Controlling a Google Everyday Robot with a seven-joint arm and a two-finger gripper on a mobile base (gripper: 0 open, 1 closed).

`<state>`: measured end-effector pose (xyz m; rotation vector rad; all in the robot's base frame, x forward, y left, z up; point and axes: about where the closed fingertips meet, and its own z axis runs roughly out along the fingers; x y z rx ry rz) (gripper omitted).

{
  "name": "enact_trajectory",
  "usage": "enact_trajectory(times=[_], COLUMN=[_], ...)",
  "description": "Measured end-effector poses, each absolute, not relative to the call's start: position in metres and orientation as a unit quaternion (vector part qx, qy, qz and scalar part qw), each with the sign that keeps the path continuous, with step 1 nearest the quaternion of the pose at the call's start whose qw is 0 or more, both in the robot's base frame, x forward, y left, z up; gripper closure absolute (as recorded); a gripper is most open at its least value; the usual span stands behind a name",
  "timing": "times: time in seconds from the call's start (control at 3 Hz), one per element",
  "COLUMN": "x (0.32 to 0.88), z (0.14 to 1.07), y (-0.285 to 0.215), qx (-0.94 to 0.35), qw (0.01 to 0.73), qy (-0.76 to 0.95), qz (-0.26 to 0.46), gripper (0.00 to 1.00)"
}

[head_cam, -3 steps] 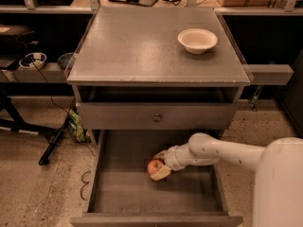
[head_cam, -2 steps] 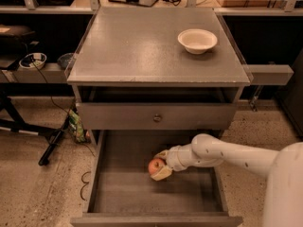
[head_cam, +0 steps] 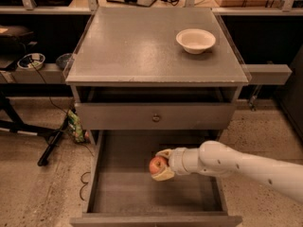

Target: Pick apple from middle drawer and place on counter

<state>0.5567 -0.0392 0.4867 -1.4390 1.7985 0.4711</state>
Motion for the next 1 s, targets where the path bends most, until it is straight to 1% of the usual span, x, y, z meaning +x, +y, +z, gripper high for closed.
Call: enact_trajectory(times=[0.33,0.67,1.0], x=[0.545,0.545,0.542], z=[0.518,0.519,0.563], y=[-0.036,-0.036,-0.030], qx=[-0.556,-0.556,-0.564], qw=[0.420,0.420,0.445], qy=[0.701,0.701,0.680], qz=[0.151,0.151,0.147], gripper=[1.00,1.00,1.00])
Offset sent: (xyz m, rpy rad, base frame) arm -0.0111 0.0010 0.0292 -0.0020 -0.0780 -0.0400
